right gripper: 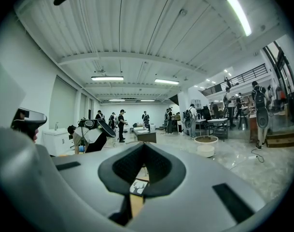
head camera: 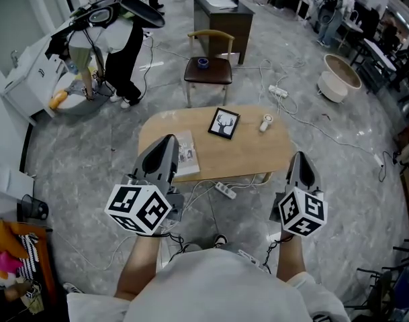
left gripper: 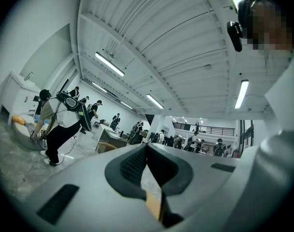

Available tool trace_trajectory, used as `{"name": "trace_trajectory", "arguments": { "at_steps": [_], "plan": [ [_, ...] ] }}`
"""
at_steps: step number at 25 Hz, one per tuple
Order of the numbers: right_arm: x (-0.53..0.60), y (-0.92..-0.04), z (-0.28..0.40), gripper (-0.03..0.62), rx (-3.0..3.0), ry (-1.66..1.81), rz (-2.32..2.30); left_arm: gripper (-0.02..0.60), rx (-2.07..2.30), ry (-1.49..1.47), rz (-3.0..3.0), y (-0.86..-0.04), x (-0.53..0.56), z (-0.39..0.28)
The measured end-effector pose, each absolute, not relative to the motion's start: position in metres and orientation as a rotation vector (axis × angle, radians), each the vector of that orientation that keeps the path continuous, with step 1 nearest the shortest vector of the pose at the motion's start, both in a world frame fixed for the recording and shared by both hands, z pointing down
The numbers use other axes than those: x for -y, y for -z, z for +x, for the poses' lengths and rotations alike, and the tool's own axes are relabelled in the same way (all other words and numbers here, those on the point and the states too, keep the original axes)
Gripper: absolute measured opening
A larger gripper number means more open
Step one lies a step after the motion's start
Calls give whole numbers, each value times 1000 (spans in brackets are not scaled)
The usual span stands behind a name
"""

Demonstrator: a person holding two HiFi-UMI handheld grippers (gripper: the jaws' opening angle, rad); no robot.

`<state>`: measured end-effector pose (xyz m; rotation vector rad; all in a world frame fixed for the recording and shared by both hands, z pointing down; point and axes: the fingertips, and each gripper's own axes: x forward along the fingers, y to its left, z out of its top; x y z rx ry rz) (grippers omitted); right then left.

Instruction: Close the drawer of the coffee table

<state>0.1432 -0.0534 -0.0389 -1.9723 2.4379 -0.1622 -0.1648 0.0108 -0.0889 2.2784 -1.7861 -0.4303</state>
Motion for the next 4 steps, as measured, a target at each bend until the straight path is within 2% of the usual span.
{"name": "trace_trajectory", "arguments": {
  "at_steps": [4],
  "plan": [
    [53, 38, 145, 0, -2438, 165, -1975, -5, 1783, 430, 2272, 86, -10, -165]
  ]
}}
